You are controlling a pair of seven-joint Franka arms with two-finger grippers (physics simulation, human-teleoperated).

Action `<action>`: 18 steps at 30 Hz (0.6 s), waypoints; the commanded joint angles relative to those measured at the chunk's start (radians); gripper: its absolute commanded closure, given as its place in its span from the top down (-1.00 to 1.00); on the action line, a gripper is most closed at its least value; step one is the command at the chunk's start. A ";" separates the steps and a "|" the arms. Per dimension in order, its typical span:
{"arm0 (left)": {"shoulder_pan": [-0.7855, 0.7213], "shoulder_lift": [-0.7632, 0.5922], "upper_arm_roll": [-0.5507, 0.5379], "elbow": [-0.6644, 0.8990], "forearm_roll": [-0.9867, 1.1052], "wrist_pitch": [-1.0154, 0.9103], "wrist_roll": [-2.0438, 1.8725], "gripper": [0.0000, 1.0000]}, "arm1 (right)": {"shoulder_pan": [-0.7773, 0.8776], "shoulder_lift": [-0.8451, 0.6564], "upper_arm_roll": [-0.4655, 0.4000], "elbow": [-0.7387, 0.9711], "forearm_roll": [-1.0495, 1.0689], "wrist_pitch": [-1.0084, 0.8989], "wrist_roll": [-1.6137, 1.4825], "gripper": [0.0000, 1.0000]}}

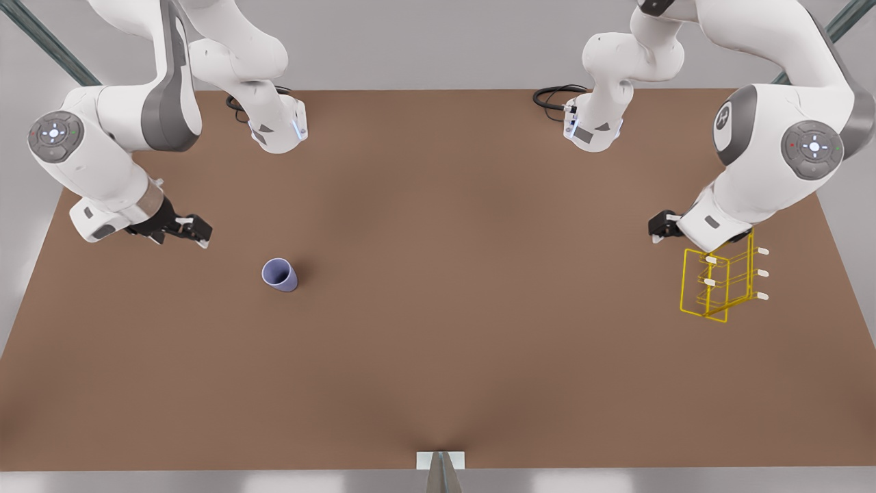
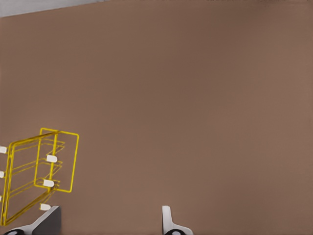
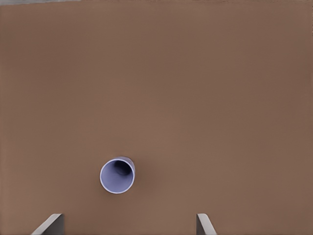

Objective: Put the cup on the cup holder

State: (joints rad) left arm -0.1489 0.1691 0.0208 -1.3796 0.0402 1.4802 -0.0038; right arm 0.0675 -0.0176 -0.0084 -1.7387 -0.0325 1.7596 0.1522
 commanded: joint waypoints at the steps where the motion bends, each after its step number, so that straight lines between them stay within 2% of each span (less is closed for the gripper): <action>1: 0.000 -0.005 0.001 0.001 0.000 0.011 0.005 1.00 | -0.012 -0.001 0.001 0.001 0.000 0.031 0.055 1.00; 11: 0.002 0.020 0.004 -0.041 -0.014 0.018 0.019 1.00 | -0.009 0.033 0.007 0.005 -0.001 0.032 0.056 1.00; 14: 0.002 0.016 -0.002 -0.062 -0.017 0.012 0.019 1.00 | -0.008 0.162 0.037 0.001 -0.001 0.090 0.044 1.00; 18: -0.001 -0.034 -0.006 -0.056 -0.016 -0.031 0.018 1.00 | 0.101 0.174 0.044 -0.140 0.002 0.242 0.069 1.00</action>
State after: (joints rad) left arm -0.1490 0.1435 0.0162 -1.4361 0.0245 1.4778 0.0056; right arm 0.1386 0.1575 0.0342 -1.8536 -0.0322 1.8878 0.1874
